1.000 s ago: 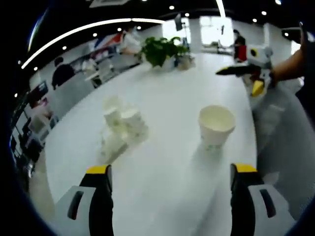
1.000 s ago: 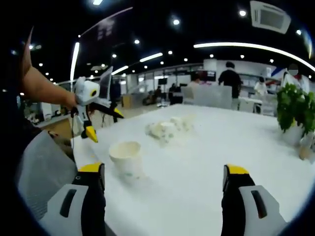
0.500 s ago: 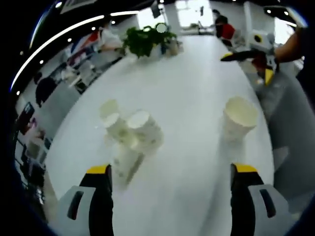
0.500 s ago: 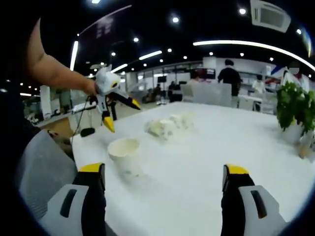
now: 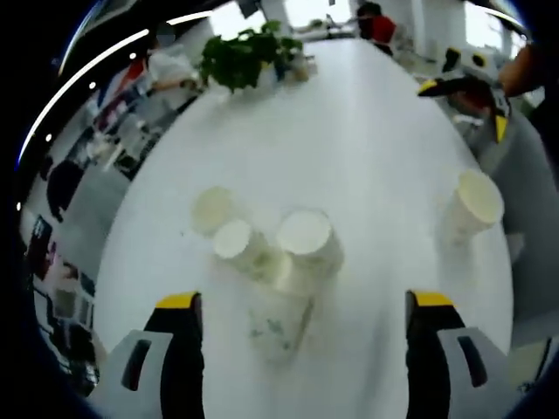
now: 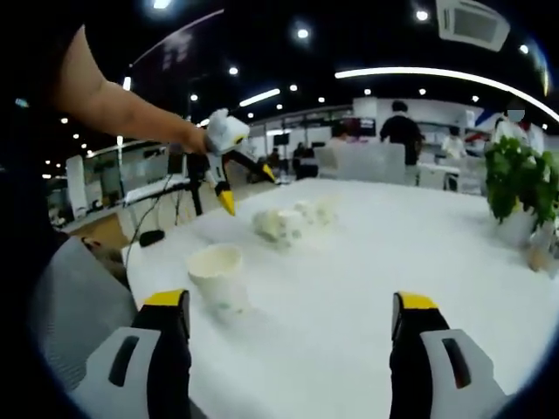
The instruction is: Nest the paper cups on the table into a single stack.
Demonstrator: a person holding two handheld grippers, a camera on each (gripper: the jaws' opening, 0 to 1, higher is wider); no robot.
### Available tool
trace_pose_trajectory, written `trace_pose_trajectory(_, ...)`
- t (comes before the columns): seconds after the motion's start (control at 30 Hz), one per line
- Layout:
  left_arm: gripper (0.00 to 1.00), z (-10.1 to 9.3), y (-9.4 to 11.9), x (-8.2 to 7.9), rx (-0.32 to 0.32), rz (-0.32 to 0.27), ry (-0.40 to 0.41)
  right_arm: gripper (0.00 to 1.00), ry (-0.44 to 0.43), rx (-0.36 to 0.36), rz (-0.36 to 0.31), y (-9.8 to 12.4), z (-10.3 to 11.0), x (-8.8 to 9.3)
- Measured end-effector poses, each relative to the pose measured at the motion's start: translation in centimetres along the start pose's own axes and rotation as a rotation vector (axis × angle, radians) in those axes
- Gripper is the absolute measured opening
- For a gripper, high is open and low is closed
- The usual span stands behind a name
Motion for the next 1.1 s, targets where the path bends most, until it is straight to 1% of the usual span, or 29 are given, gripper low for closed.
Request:
trace_pose_trajectory(0.1, 0.92, 0.7, -1.0, 0.1, 0.01, 0.012, -0.011, 0.94, -0.012, 0.007, 0.0, 0.1, -0.1, 0.1)
trace_pose_trajectory(0.2, 0.89, 1.0, -2.6, 0.7, 0.032, 0.048, -0.025, 0.93, -0.017, 0.013, 0.002, 0.2, -0.3, 0.1)
trace_pose_trajectory(0.27, 0.84, 0.9, -3.6, 1.3, 0.056, 0.08, -0.03, 0.93, -0.023, 0.017, 0.001, 0.3, -0.4, 0.1)
trace_pose_trajectory(0.3, 0.82, 0.8, -4.2, 1.7, 0.066, 0.106, -0.054, 0.93, -0.028, 0.018, 0.002, 0.3, -0.4, 0.1)
trace_pose_trajectory(0.37, 0.79, 0.7, -5.0, 2.3, 0.068, 0.139, -0.072, 0.92, -0.034, 0.02, 0.004, 0.3, -0.5, 0.2)
trace_pose_trajectory(0.43, 0.75, 0.7, -5.4, 2.6, 0.075, 0.147, -0.066, 0.91, -0.043, 0.021, 0.004, 0.4, -0.5, 0.2)
trace_pose_trajectory(0.5, 0.71, 0.9, -6.2, 3.1, 0.076, 0.177, -0.048, 0.91, -0.045, 0.024, 0.003, 0.4, -0.5, 0.2)
trace_pose_trajectory(0.57, 0.69, 1.0, -6.8, 3.5, 0.072, 0.193, -0.034, 0.91, -0.047, 0.025, 0.004, 0.4, -0.5, 0.2)
trace_pose_trajectory(0.7, 0.64, 1.3, -7.7, 4.0, 0.058, 0.218, -0.017, 0.9, -0.05, 0.031, 0.005, 0.5, -0.6, 0.3)
trace_pose_trajectory(0.77, 0.62, 1.2, -8.1, 4.0, 0.061, 0.212, -0.015, 0.9, -0.053, 0.034, 0.004, 0.5, -0.6, 0.3)
trace_pose_trajectory(0.87, 0.56, 1.0, -8.7, 4.3, 0.068, 0.226, -0.015, 0.9, -0.053, 0.036, 0.007, 0.5, -0.6, 0.4)
trace_pose_trajectory(0.93, 0.49, 1.0, -8.9, 4.4, 0.062, 0.222, -0.008, 0.89, -0.051, 0.036, 0.008, 0.5, -0.6, 0.4)
trace_pose_trajectory(1.03, 0.48, 0.7, -8.8, 4.3, 0.054, 0.216, 0.017, 0.89, -0.054, 0.038, 0.007, 0.6, -0.6, 0.4)
trace_pose_trajectory(1.1, 0.47, 0.8, -8.8, 4.3, 0.04, 0.2, 0.04, 0.89, -0.055, 0.041, 0.007, 0.6, -0.7, 0.4)
Point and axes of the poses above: the point that each gripper's makers call its tool centre point, and the gripper's own axes: y roughly backward along the fingers, z roughly to its left, x roughly out of its underside, the point moved 6 cm from there along y, roughly backward along the fingers
